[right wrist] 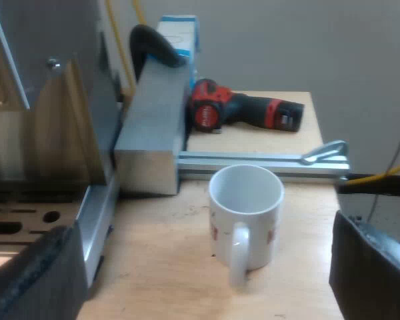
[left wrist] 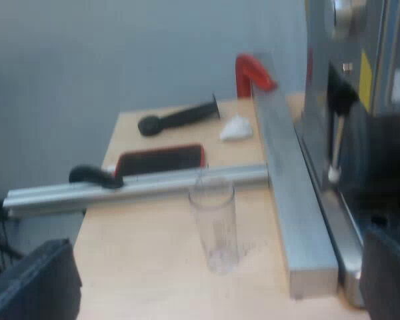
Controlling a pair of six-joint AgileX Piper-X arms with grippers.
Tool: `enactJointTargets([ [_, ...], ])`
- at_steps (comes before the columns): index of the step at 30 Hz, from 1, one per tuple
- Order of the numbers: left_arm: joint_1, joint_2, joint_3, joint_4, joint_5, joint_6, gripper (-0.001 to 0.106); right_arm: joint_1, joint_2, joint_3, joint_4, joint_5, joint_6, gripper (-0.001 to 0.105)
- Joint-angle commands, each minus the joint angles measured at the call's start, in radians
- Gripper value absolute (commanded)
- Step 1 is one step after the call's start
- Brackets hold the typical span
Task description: Grind coffee beans and then tamp
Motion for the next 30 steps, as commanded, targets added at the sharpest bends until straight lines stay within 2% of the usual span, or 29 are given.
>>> enactJointTargets([
  [1,0.003,-0.138,0.047,-0.094,-0.015,-0.015,0.086,-0.001,-0.045,0.037,-0.016,-0.015,-0.009,0.077],
  [4,0.003,-0.136,0.101,-0.143,-0.012,-0.015,0.086,-0.001,-0.045,0.081,-0.016,-0.015,-0.009,0.077],
  [9,0.003,-0.136,0.174,-0.15,-0.006,-0.015,0.086,-0.001,-0.045,0.176,-0.013,-0.015,-0.002,0.077],
  [15,0.003,-0.136,0.228,-0.15,-0.006,-0.015,0.086,-0.001,-0.043,0.253,-0.013,-0.015,0.018,0.077],
  [19,0.003,-0.136,0.256,-0.15,0.028,-0.015,0.086,-0.001,-0.043,0.302,-0.006,-0.015,0.018,0.077],
  [23,0.003,-0.136,0.279,-0.146,0.086,-0.015,0.086,-0.001,-0.043,0.308,-0.014,-0.015,0.018,0.077],
  [30,0.003,-0.135,0.295,-0.148,0.122,-0.015,0.086,-0.001,-0.043,0.308,-0.014,-0.015,0.018,0.077],
])
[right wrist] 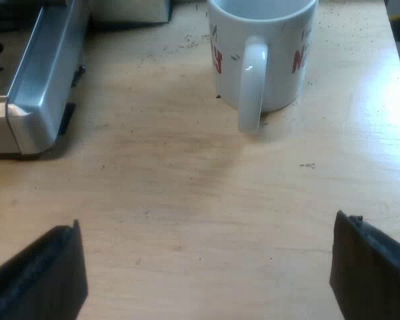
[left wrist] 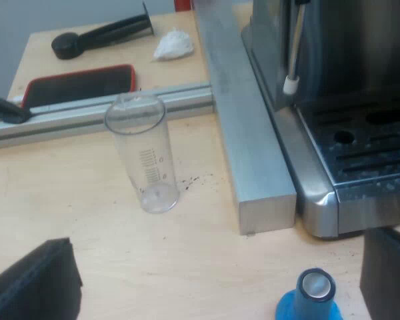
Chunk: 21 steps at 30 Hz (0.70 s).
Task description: Grind coffee beans and then tamp
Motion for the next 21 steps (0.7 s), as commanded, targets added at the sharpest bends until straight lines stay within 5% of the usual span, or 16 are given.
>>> enactJointTargets([
  [1,0.003,-0.137,-0.004,-0.011,0.013,-0.012,0.086,-0.001,-0.045,-0.007,-0.005,-0.009,-0.002,0.077],
  [21,0.003,-0.137,-0.004,-0.011,0.043,-0.012,0.086,-0.001,-0.045,-0.007,-0.005,-0.009,-0.002,0.077],
])
